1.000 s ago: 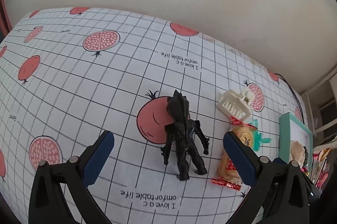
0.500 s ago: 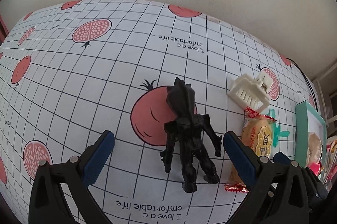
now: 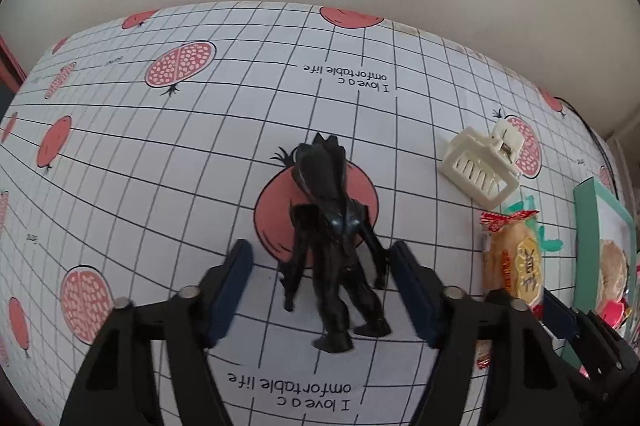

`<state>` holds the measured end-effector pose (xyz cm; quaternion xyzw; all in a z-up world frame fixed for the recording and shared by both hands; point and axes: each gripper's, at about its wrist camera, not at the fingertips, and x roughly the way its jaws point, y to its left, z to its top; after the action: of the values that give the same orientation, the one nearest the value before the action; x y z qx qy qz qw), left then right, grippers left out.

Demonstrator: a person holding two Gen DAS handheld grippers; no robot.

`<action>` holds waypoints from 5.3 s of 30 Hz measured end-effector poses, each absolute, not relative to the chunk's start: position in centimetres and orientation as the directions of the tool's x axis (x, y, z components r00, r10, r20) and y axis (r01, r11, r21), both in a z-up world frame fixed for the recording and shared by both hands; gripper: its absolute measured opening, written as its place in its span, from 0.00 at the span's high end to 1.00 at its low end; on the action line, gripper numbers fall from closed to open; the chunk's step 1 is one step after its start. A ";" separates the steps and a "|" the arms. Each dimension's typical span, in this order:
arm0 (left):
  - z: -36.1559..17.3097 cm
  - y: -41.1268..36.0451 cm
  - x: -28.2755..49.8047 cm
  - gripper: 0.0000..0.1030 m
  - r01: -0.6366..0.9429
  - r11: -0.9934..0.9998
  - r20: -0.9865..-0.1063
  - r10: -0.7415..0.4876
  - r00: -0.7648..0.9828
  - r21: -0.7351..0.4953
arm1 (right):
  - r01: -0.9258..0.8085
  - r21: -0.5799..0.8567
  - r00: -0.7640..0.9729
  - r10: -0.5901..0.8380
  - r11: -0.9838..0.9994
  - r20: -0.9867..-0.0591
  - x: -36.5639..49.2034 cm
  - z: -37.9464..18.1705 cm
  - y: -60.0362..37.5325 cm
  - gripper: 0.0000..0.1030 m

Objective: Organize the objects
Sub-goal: 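Grasp the black action figure with the left gripper while the right gripper grasps the snack bar, then carry the snack bar with the right gripper while the left gripper carries the figure to the tray, then open both grippers to drop the figure and snack bar into the tray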

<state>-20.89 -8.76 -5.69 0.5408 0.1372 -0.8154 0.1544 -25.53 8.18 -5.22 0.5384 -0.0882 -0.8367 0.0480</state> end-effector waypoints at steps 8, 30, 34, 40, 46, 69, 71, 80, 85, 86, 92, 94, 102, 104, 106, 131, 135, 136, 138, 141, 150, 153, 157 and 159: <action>-5.5 -8.7 -20.5 0.60 0.413 -0.909 -0.927 -0.105 -0.360 -0.058 | -0.030 0.232 -0.402 -0.200 -0.972 -0.894 -24.8 -5.3 9.0 0.64; -5.4 -6.1 -17.3 0.84 0.418 -0.906 -0.951 -0.068 -0.301 -0.068 | -0.079 0.315 -0.377 -0.264 -0.946 -0.888 -21.0 -4.2 11.6 0.64; -5.2 -5.4 -16.6 0.84 0.420 -0.905 -0.953 -0.068 -0.294 -0.066 | -0.092 0.331 -0.389 -0.272 -0.939 -0.880 -20.3 -3.6 12.5 0.64; -3.6 -4.0 -16.2 0.84 0.408 -0.911 -0.947 -0.082 -0.311 -0.055 | -0.117 0.351 -0.431 -0.271 -0.929 -0.861 -19.3 -1.7 14.7 0.64; -1.2 -1.7 -17.1 0.84 0.369 -0.928 -0.929 -0.091 -0.359 -0.052 | -0.135 0.367 -0.487 -0.261 -0.920 -0.833 -18.4 0.7 17.2 0.64; 1.8 10.9 -22.8 0.84 0.126 -0.980 -0.886 0.080 -0.457 -0.153 | -0.331 0.377 -0.587 -0.125 -0.865 -0.800 -17.2 1.9 30.5 0.64; 2.1 12.1 -23.2 0.84 0.103 -0.982 -0.883 0.095 -0.459 -0.159 | -0.351 0.378 -0.593 -0.109 -0.857 -0.798 -17.2 1.9 31.6 0.64; 2.2 15.9 -25.7 0.84 0.006 -0.981 -0.866 0.168 -0.471 -0.193 | -0.340 0.364 -0.638 -0.072 -0.867 -0.766 -17.8 2.3 33.2 0.64; 1.4 17.2 -27.1 0.84 -0.021 -0.977 -0.867 0.198 -0.458 -0.212 | -0.331 0.338 -0.639 -0.054 -0.881 -0.767 -18.2 1.8 33.0 0.64; 1.1 17.3 -27.3 0.84 -0.024 -0.976 -0.868 0.205 -0.453 -0.218 | -0.335 0.336 -0.636 -0.052 -0.880 -0.770 -18.3 1.5 33.1 0.64; -0.7 17.9 -28.2 0.84 -0.026 -0.974 -0.883 0.215 -0.417 -0.225 | -0.341 0.339 -0.632 -0.053 -0.877 -0.773 -18.6 0.2 33.4 0.64; -1.2 18.0 -28.5 0.84 -0.025 -0.972 -0.886 0.221 -0.407 -0.232 | -0.340 0.344 -0.632 -0.059 -0.875 -0.773 -18.6 -0.2 33.4 0.64; -2.9 18.7 -29.3 0.84 -0.029 -0.975 -0.904 0.214 -0.371 -0.219 | -0.339 0.336 -0.618 -0.061 -0.879 -0.783 -19.0 -1.4 33.2 0.64; -3.2 18.8 -29.5 0.84 -0.027 -0.976 -0.907 0.210 -0.365 -0.215 | -0.342 0.329 -0.614 -0.056 -0.880 -0.788 -19.0 -1.6 33.2 0.64; -3.5 18.8 -29.5 0.84 -0.026 -0.977 -0.910 0.208 -0.358 -0.213 | -0.342 0.326 -0.610 -0.056 -0.881 -0.790 -19.0 -1.8 33.2 0.64; -3.0 17.7 -28.6 0.49 -0.009 -0.981 -0.922 0.187 -0.340 -0.195 | -0.361 0.313 -0.579 -0.052 -0.878 -0.814 -19.2 -2.4 33.6 0.53; -2.3 17.6 -28.3 0.49 -0.015 -0.982 -0.919 0.183 -0.348 -0.190 | -0.359 0.308 -0.583 -0.047 -0.881 -0.811 -19.0 -2.0 33.5 0.53; -2.2 17.6 -28.2 0.49 -0.016 -0.982 -0.918 0.181 -0.352 -0.188 | -0.357 0.307 -0.583 -0.046 -0.882 -0.811 -19.0 -1.8 33.5 0.53; -1.7 17.5 -28.0 0.48 -0.017 -0.982 -0.915 0.180 -0.360 -0.186 | -0.354 0.301 -0.584 -0.042 -0.885 -0.811 -19.0 -1.5 33.5 0.53; -1.1 17.2 -27.8 0.48 -0.012 -0.982 -0.910 0.177 -0.374 -0.186 | -0.351 0.296 -0.587 -0.038 -0.888 -0.809 -19.0 -1.1 33.4 0.53; 0.4 15.9 -26.8 0.47 0.028 -0.988 -0.897 0.127 -0.424 -0.153 | -0.353 0.273 -0.576 -0.022 -0.895 -0.817 -19.0 -0.7 33.1 0.53; 0.5 15.4 -26.6 0.40 0.052 -0.988 -0.892 0.110 -0.439 -0.147 | -0.357 0.265 -0.573 -0.014 -0.896 -0.820 -19.1 -0.8 33.2 0.43; 0.6 14.7 -26.4 0.36 0.085 -0.987 -0.888 0.084 -0.452 -0.137 | -0.356 0.264 -0.577 -0.011 -0.896 -0.817 -19.1 -0.9 33.3 0.36; 0.6 14.5 -26.4 0.34 0.096 -0.987 -0.886 0.070 -0.458 -0.128 | -0.356 0.263 -0.578 -0.010 -0.897 -0.816 -19.0 -0.9 33.2 0.32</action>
<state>-26.36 14.46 0.60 0.5205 0.0800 -0.8501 0.0076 -19.04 33.24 -0.94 0.4485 -0.2038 -0.8644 -0.1001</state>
